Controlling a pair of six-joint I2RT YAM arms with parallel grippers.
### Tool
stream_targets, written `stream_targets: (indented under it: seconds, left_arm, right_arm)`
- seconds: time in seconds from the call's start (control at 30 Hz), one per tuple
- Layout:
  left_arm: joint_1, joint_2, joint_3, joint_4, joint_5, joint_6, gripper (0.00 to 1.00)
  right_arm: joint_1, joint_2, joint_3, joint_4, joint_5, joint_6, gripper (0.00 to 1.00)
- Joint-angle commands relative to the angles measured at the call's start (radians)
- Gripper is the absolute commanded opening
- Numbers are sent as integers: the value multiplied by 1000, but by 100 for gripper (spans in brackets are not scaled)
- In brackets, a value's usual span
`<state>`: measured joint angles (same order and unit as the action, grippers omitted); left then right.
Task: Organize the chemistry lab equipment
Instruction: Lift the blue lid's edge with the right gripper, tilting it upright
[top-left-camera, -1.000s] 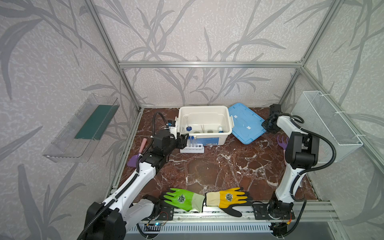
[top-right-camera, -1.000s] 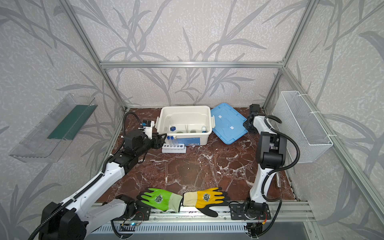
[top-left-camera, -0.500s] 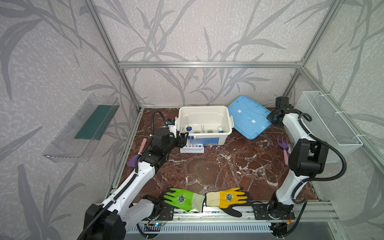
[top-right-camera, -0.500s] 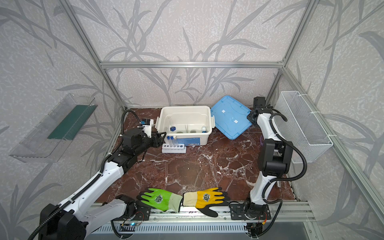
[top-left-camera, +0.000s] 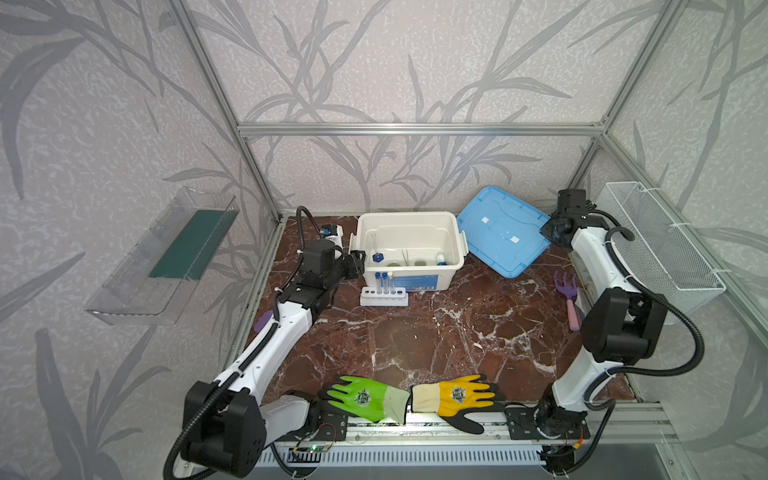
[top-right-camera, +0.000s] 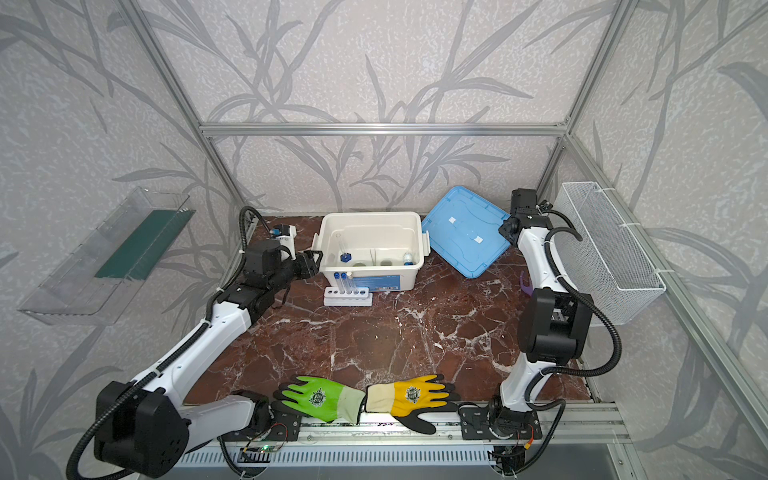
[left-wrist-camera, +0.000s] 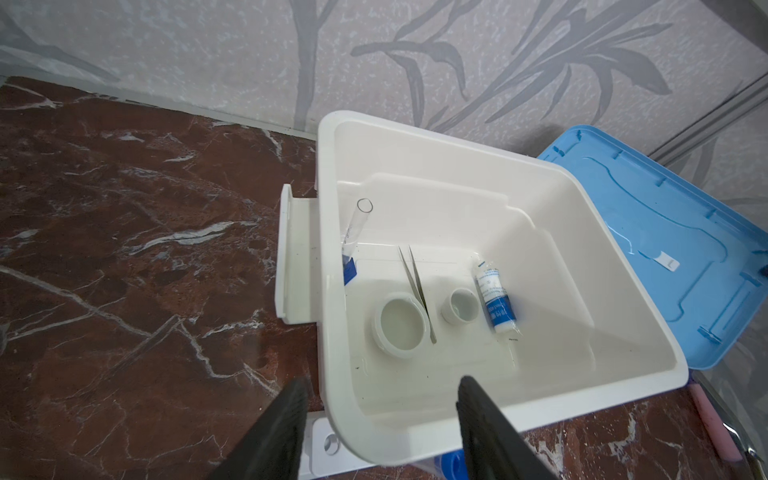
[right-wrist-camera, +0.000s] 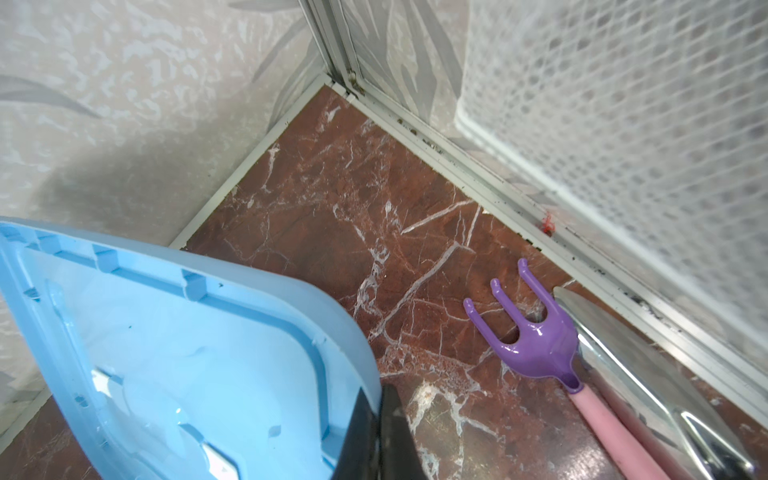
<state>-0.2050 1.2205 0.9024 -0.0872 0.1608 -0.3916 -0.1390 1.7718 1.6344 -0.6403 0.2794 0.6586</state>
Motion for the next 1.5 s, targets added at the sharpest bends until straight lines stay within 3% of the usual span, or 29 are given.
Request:
stream_targets:
  seconds: [0.0,0.33,0.67,0.9,1.47]
  left_arm:
    - [29,53,52,-18,31,-60,57]
    - [37,185,125,12,91,-84,54]
    - [38,296,178,49,150,-81,50]
    - [38,381,225,122,252,-83,48]
    - [27,465,329,142,307,-72,46]
  right_arm:
    - [-6,-81,0,27,43,-46,0]
    - [-6,-158,-14,34,98,-114,0]
    - [-2,-229,-100,81,71,-74,0]
    - [21,-302,-142,89,67,-77,0]
    - [59,-357,-21,88,241,-273,0]
